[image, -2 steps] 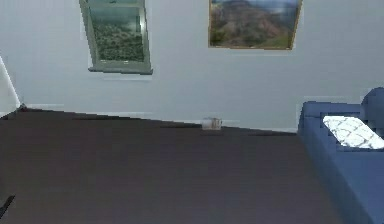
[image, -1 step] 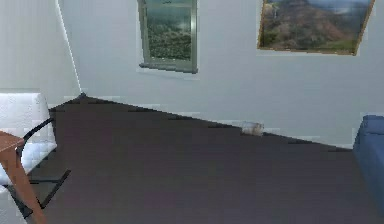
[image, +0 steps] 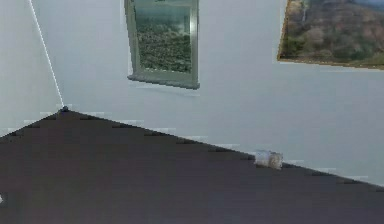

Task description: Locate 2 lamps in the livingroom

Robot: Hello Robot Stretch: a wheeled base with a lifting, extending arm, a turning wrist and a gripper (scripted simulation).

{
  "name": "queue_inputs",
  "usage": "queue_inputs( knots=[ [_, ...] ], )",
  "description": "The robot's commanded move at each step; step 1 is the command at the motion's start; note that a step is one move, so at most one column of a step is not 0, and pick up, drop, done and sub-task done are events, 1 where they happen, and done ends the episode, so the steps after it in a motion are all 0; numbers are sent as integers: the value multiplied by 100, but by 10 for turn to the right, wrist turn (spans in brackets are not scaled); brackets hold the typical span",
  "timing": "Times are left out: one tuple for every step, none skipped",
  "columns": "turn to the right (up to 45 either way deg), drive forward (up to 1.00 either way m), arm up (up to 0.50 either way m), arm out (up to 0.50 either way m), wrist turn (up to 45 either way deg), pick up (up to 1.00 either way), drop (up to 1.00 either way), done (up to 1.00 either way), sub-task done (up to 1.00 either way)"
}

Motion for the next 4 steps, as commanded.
queue_inputs(
  knots=[
    [-210, 0, 0, 0, 0, 0, 0, 0, 0],
    [0, 100, 0, 0, 0, 0, 0, 0, 0],
    [0, 75, 0, 0, 0, 0, 0, 0, 0],
    [-450, 0, 0, 0, 0, 0, 0, 0, 0]
  ],
)
